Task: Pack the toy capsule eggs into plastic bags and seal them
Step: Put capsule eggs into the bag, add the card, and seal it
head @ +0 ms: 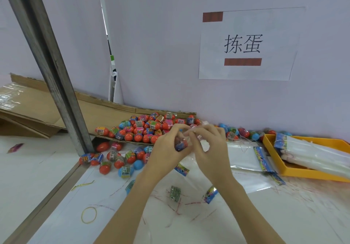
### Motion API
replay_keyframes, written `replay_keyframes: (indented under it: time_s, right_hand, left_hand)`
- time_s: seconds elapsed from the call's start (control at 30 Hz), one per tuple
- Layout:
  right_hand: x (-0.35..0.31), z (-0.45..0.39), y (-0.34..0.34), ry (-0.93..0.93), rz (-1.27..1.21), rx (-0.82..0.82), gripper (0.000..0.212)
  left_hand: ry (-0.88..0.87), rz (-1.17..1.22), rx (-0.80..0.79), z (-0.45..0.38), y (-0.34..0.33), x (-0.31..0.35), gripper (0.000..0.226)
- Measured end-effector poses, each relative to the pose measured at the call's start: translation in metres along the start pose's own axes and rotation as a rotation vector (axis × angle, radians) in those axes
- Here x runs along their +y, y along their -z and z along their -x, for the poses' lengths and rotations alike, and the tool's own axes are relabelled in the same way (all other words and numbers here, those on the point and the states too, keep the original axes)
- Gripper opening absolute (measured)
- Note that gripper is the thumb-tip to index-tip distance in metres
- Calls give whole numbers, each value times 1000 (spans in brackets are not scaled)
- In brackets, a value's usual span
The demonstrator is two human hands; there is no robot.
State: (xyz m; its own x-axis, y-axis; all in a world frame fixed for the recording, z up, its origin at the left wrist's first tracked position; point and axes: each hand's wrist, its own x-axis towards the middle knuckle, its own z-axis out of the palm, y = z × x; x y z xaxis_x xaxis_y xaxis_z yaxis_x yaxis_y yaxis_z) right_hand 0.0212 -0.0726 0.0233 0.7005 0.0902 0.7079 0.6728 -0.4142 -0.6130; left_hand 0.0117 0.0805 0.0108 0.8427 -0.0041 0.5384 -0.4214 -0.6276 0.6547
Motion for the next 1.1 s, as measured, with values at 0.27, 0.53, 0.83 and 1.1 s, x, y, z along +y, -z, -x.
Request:
replay_keyframes:
  time_s: [0.27, 0.53, 0.83, 1.1]
  right_hand:
    - [1, -2, 3, -42, -194, 96, 25]
    - [2, 28, -34, 76, 18, -532, 24]
    - [-6, 42, -65, 337, 361, -649, 39]
    - [1, 26, -51, 31, 1, -332, 28]
  left_hand:
    - [211, -50, 305, -2, 8, -9, 31]
    - [543, 483, 861, -11, 40, -22, 20]
    - [535, 409, 902, -11, 45, -29, 20]
    - [484, 418, 736, -11, 40, -31, 22]
